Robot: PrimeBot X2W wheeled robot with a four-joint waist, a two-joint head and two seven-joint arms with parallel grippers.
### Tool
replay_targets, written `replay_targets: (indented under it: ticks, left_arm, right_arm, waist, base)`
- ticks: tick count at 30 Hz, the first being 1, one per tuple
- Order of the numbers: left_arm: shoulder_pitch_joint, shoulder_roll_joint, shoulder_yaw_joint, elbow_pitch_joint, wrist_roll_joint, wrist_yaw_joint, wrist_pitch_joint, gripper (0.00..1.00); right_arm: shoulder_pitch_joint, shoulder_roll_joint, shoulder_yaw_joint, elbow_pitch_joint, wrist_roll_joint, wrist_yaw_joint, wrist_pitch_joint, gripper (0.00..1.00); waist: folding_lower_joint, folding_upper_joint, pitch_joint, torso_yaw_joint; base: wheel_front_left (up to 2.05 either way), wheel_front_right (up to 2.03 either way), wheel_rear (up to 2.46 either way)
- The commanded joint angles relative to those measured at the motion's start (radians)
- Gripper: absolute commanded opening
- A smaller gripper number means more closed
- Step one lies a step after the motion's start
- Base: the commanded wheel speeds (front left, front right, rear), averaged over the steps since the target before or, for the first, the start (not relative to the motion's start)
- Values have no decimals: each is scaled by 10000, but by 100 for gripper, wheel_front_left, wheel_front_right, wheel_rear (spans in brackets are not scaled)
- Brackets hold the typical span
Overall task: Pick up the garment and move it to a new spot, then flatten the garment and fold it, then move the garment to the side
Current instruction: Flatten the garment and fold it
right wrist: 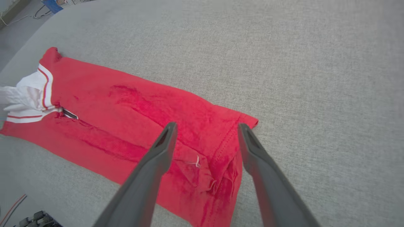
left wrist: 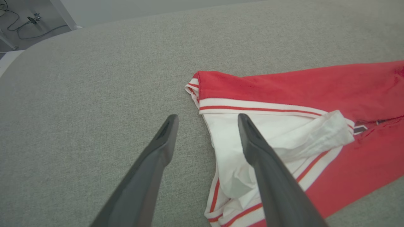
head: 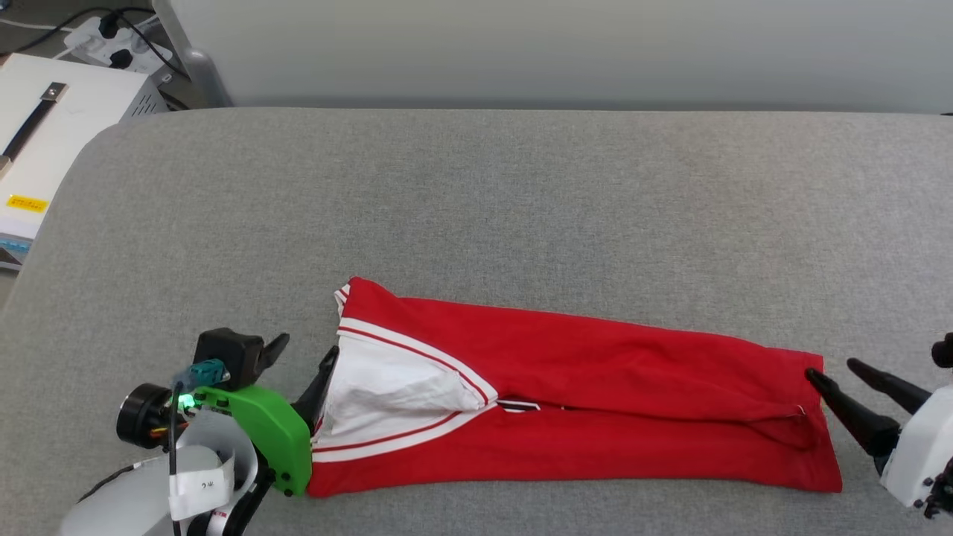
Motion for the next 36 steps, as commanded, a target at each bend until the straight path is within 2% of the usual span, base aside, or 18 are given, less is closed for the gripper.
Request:
replay_targets:
  ticks: [1, 6, 9, 10, 15, 19, 20, 30, 35, 36]
  left_arm:
    - [216, 62, 166, -138, 190, 293, -184, 100]
    - [554, 5, 1157, -691, 966, 1356, -427, 100]
    - [990, -249, 2246, -1180, 1877, 1896, -436, 100]
    - [1582, -562, 3203, -1465, 2763, 2205, -439, 100]
    - [2568, -1298, 4702, -1596, 4266, 2466, -440, 100]
    - [3109, -1942, 5620, -1544, 5221, 2280, -441, 100]
    - [3451, -2440, 6196, -1521, 5857, 2040, -441, 100]
    - [4307, -4083, 7823, -1436, 7555, 944, -442, 100]
    - [4615, -4685, 8438, -1377, 8294, 430, -442, 100]
    - [4662, -4800, 8561, -1389, 8444, 318, -442, 100]
  right_arm:
    - [159, -134, -246, -206, 106, -7, -73, 100]
    - [399, -522, -1186, -559, 374, -7, 178, 100]
    - [567, -575, -1669, -417, 956, -7, 756, 100]
    - [650, -646, -1921, -158, 1558, -7, 1516, 100]
    - [460, -431, -1862, 450, 2069, -7, 2655, 100]
    - [131, -5, -1637, 965, 2046, -7, 3029, 100]
    - [-74, 343, -1369, 1314, 1983, -7, 3233, 100]
    - [-365, 1234, -427, 2033, 1777, -7, 3676, 100]
    - [-485, 1479, -48, 2222, 1759, -7, 3696, 100]
    - [-528, 1474, -2, 2253, 1722, -7, 3581, 8]
  waist:
    - [1, 0, -165, 20]
    - [1, 0, -188, 95]
    - [1, 0, -115, 169]
    - [1, 0, -5, 233]
    - [1, 0, 233, 360]
    - [1, 0, 412, 517]
    - [1, 0, 516, 643]
    - [1, 0, 593, 843]
    - [1, 0, 567, 806]
    - [1, 0, 562, 796]
  base:
    - [0, 0, 0]
    - [0, 0, 0]
    - [0, 0, 0]
    - [0, 0, 0]
    - [0, 0, 0]
    - [0, 0, 0]
    - [0, 0, 0]
    - [0, 0, 0]
    - [0, 0, 0]
    - [0, 0, 0]
